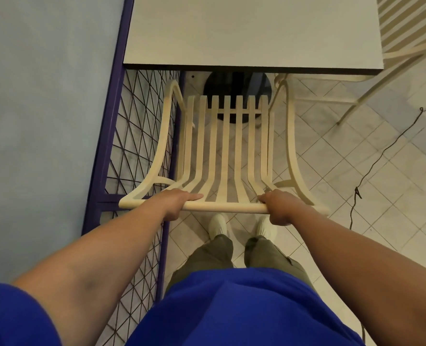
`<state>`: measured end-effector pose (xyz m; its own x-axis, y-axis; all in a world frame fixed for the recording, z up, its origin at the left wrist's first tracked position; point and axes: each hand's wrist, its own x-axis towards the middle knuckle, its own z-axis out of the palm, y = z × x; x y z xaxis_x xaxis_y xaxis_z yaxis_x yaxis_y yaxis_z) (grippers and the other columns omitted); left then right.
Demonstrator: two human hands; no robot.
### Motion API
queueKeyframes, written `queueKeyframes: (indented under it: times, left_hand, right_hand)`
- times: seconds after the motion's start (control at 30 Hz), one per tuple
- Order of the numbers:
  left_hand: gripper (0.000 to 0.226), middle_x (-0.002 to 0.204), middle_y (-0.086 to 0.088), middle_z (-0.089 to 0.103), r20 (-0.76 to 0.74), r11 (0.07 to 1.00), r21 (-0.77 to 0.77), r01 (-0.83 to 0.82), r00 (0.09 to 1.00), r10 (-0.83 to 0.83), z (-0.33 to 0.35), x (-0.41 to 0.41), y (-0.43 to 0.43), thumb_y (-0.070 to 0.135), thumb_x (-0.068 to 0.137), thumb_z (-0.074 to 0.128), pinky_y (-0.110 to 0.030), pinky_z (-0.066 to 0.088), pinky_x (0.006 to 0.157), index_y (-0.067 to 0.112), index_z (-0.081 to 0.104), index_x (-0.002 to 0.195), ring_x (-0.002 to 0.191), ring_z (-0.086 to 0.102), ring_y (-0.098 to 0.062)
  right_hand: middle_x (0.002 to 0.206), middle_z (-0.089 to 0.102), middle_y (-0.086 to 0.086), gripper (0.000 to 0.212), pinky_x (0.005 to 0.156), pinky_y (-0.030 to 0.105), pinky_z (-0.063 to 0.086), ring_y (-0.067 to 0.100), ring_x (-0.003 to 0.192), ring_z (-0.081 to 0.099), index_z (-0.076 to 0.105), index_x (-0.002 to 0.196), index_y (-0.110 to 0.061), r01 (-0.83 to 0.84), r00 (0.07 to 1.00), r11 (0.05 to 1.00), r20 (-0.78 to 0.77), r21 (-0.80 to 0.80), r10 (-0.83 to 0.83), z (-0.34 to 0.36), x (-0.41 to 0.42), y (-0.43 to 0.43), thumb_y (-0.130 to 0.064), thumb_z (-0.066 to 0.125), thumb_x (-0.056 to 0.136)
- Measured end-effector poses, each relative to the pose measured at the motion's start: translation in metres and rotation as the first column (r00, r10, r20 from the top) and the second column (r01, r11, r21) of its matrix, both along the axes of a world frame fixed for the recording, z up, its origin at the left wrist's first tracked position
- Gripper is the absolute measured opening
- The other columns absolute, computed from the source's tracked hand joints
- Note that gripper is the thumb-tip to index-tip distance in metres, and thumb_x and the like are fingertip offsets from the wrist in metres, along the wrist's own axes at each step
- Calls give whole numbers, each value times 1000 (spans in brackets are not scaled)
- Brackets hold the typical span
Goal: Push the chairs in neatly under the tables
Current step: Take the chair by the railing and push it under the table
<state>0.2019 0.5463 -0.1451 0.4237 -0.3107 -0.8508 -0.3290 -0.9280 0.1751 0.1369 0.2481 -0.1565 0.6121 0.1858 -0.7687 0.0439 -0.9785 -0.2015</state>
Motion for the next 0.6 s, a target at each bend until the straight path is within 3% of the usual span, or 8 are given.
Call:
queueKeyframes:
  times: [0.13, 0.47, 0.6]
  left_hand:
    - [96, 126, 0, 53, 6, 1000, -1, -7, 1000, 7, -1, 10, 9, -6, 89, 53, -37, 55, 81, 61, 20, 150, 99, 57, -20]
    - [89, 120, 0, 53, 44, 1000, -30, 2, 999, -1, 1, 28, 16, -2, 92, 53, -31, 45, 73, 60, 24, 149, 95, 55, -18]
    - [86, 114, 2, 53, 65, 999, -44, 3, 998, 0, -3, 36, 20, 3, 93, 57, -35, 51, 80, 61, 27, 148, 94, 56, -18]
  right_hand:
    - [104, 61, -1, 51, 78, 30, 52, 16, 86, 60, 59, 126, -23, 24, 1000, 1000, 3, 6, -24, -4, 7, 9, -7, 70, 79]
    - [109, 60, 1, 50, 84, 31, 52, 17, 91, 59, 58, 128, -21, 9, 1000, 1000, 19, 16, -9, -5, 23, 16, -8, 69, 81]
    - [110, 60, 1, 49, 85, 31, 51, 17, 92, 58, 57, 129, -21, 2, 1000, 1000, 28, 8, -3, -4, 31, 18, -8, 67, 82]
